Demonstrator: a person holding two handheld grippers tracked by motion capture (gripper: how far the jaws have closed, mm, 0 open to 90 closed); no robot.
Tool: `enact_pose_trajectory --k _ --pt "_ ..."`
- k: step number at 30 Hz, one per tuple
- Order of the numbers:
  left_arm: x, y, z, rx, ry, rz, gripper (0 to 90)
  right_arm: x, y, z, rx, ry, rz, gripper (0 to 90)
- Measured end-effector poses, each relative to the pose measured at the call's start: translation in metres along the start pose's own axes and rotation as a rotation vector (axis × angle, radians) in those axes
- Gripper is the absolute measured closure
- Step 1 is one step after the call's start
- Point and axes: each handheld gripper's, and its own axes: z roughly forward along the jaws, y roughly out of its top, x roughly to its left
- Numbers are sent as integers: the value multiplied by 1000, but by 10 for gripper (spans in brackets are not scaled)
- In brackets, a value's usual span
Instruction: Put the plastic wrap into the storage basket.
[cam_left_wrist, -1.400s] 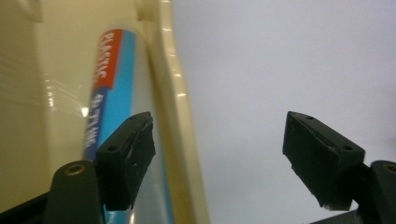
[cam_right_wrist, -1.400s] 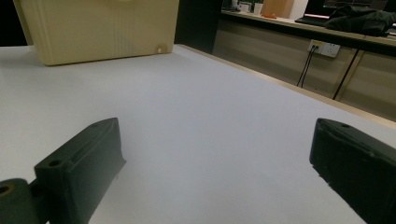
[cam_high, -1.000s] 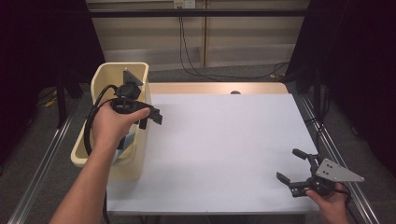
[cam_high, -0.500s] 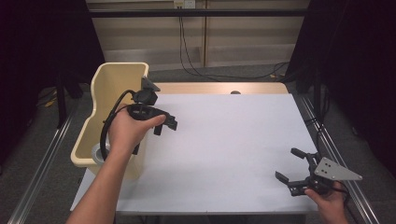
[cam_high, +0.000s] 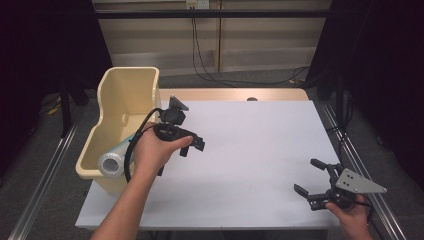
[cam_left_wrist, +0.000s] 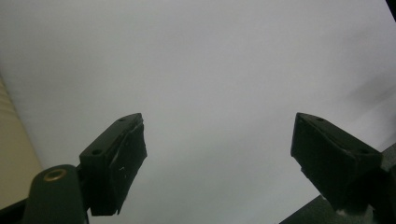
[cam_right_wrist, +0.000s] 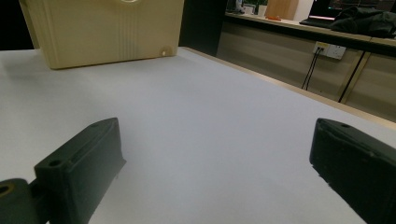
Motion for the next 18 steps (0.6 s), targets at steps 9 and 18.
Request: enact_pose_trajectory --k 9,18 --pt "-4 -10 25 3 -16 27 154 0 0 1 2 1 0 20" --pt "-7 -19 47 14 -23 42 151 0 0 0 -2 0 -1 20"
